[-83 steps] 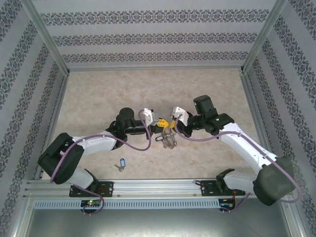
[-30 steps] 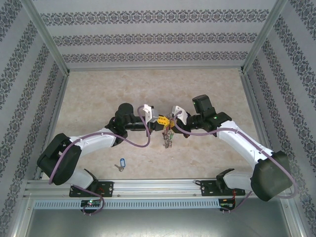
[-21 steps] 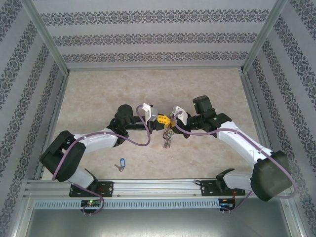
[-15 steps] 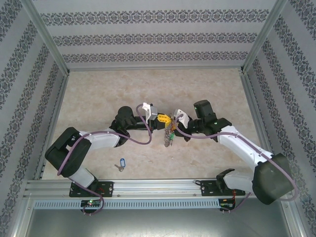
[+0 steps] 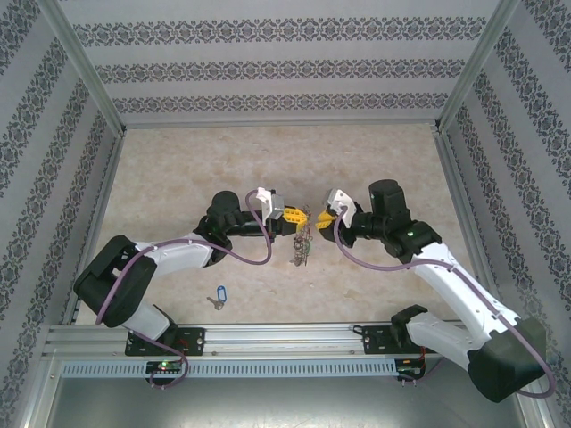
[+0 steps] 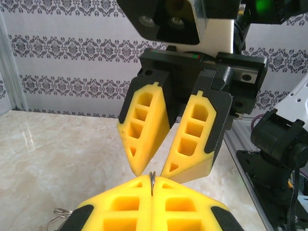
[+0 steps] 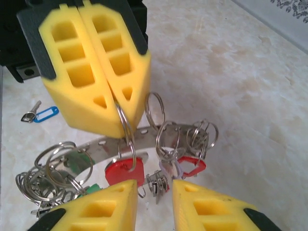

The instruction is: Put the keys on the keyring

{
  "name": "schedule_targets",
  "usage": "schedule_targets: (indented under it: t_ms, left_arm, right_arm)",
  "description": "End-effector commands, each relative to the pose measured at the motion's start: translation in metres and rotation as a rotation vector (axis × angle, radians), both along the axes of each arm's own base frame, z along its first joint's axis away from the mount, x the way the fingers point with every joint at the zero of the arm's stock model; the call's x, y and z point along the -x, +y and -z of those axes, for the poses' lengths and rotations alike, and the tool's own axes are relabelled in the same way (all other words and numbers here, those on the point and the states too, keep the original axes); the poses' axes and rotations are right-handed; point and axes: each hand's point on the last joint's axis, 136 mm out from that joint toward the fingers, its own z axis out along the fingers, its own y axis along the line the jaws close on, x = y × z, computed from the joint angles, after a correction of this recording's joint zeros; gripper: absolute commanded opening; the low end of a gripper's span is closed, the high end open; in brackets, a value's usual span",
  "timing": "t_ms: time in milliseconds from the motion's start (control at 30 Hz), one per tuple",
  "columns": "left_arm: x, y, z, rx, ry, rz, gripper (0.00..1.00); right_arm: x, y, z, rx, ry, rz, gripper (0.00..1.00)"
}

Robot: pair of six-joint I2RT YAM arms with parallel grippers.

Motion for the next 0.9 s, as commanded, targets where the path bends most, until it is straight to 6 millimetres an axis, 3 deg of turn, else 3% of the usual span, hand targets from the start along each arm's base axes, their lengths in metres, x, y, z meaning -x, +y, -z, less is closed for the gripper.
schedule_targets:
  t_ms: [0, 200, 300, 367, 600, 733, 867]
  left_arm:
    - [0.003, 0.002, -0.022, 0.031, -0.079, 0.014, 0.0]
    - [0.003, 0.003, -0.023, 0.026, -0.086, 0.013, 0.0]
    - [0.004, 0.003, -0.023, 0.025, -0.086, 0.013, 0.0]
    - [0.004, 0.003, -0.023, 0.024, -0.085, 0.011, 0.0]
    - [0.002, 0.003, -0.023, 0.022, -0.086, 0.004, 0.0]
    - [0.003, 0.002, -0.023, 0.024, -0.084, 0.012, 0.0]
    - [0.003, 0.002, -0.028, 0.044, -0.088, 0.017, 0.0]
  right_arm:
    - [0.002, 0.013, -0.015, -0.047, 0.003, -0.066, 0.27]
    - [0.003, 0.022, -0.013, -0.055, 0.036, -0.114, 0.29]
    - [0.005, 0.024, -0.01, -0.052, 0.054, -0.13, 0.21]
    - [0.005, 0.024, -0.008, -0.049, 0.061, -0.131, 0.27]
    - [0.007, 0.016, -0.013, -0.034, 0.012, -0.101, 0.27]
    - [0.009, 0.018, -0.017, -0.053, 0.008, -0.117, 0.22]
    - [0.006, 0.025, -0.009, -0.051, 0.045, -0.136, 0.17]
